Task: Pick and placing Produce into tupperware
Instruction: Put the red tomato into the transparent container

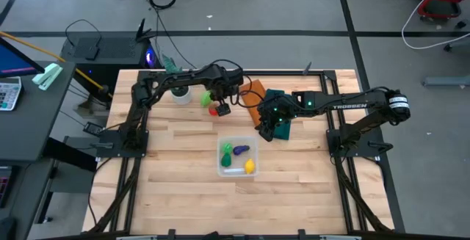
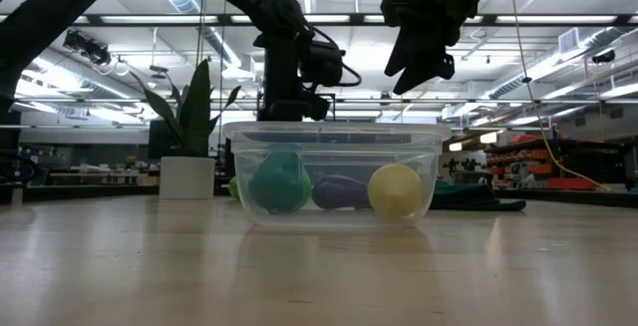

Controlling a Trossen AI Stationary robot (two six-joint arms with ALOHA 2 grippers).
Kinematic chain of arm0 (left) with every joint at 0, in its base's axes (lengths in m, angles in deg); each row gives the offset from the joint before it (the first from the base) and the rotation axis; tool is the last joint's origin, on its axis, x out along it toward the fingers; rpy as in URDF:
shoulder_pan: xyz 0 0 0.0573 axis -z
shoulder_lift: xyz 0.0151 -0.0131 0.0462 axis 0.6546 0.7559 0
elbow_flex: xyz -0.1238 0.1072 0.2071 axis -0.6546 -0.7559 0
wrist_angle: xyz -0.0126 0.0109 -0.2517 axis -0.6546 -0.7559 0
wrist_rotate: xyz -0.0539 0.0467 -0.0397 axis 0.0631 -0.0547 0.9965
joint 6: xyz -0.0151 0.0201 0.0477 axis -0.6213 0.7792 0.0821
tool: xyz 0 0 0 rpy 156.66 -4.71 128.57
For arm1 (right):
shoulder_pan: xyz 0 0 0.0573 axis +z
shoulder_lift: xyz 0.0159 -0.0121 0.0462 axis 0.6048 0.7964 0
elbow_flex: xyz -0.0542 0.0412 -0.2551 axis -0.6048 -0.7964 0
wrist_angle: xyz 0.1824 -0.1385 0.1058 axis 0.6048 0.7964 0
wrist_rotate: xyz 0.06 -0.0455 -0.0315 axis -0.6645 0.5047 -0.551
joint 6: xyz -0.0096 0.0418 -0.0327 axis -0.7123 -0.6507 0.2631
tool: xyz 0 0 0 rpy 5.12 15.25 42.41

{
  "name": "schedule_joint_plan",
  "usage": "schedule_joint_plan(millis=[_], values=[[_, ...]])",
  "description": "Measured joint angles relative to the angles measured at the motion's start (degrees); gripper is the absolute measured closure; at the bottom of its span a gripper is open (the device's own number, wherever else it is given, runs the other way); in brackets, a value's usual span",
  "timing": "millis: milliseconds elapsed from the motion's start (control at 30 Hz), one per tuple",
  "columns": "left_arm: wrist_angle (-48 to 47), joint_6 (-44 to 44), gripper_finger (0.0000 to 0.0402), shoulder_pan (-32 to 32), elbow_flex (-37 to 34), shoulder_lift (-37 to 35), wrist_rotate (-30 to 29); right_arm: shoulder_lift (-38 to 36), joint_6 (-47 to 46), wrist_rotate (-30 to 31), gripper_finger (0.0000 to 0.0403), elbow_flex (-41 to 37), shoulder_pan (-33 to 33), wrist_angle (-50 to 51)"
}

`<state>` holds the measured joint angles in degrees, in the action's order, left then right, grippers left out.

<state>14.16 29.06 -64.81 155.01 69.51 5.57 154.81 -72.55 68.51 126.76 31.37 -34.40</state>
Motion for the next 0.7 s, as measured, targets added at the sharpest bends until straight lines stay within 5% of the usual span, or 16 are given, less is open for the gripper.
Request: schedule_joint_plan(millis=[700], values=[[-1.60,-0.72,0.0046,0.53,-1.41,4.28,4.71,0.00,-0.22,-0.39,0.0225,0.00,0.00,-0.31]])
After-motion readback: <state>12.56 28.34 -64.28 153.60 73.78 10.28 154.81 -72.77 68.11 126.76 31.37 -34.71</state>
